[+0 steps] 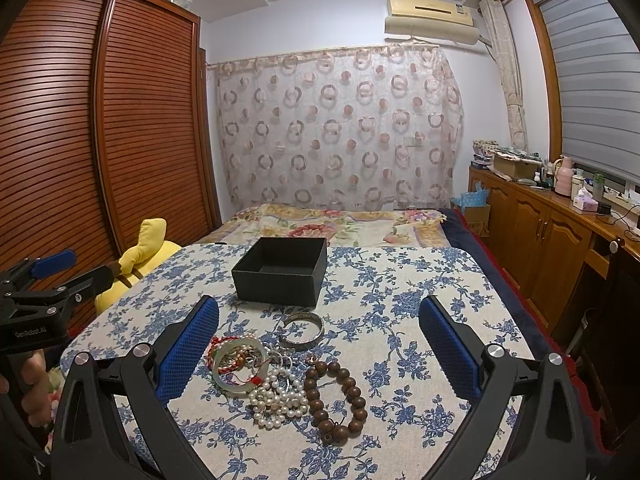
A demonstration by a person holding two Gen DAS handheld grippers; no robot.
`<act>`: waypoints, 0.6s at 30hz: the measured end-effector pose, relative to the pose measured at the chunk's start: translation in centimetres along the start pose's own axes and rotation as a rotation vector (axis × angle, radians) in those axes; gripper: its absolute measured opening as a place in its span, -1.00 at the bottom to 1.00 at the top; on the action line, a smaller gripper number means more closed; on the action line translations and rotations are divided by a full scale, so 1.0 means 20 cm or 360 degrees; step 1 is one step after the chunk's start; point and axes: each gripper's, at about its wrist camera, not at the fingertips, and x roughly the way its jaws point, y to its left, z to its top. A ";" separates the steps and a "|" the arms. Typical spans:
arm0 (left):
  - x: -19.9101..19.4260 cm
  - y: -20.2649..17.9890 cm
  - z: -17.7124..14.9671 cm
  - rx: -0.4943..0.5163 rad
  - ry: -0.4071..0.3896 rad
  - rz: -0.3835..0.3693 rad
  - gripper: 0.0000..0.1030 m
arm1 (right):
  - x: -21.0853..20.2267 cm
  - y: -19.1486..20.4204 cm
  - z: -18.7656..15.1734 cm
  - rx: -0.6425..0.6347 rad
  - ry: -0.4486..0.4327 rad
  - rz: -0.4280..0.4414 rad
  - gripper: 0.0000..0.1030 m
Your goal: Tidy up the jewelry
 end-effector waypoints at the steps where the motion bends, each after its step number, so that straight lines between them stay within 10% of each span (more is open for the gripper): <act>1: 0.00 0.00 0.00 0.0000 -0.0002 0.0002 0.88 | 0.00 0.00 0.00 -0.0002 0.0000 -0.0003 0.95; 18: 0.16 0.02 -0.12 -0.0002 0.0147 -0.0119 0.88 | 0.11 -0.04 -0.07 -0.0017 0.0079 0.0069 0.95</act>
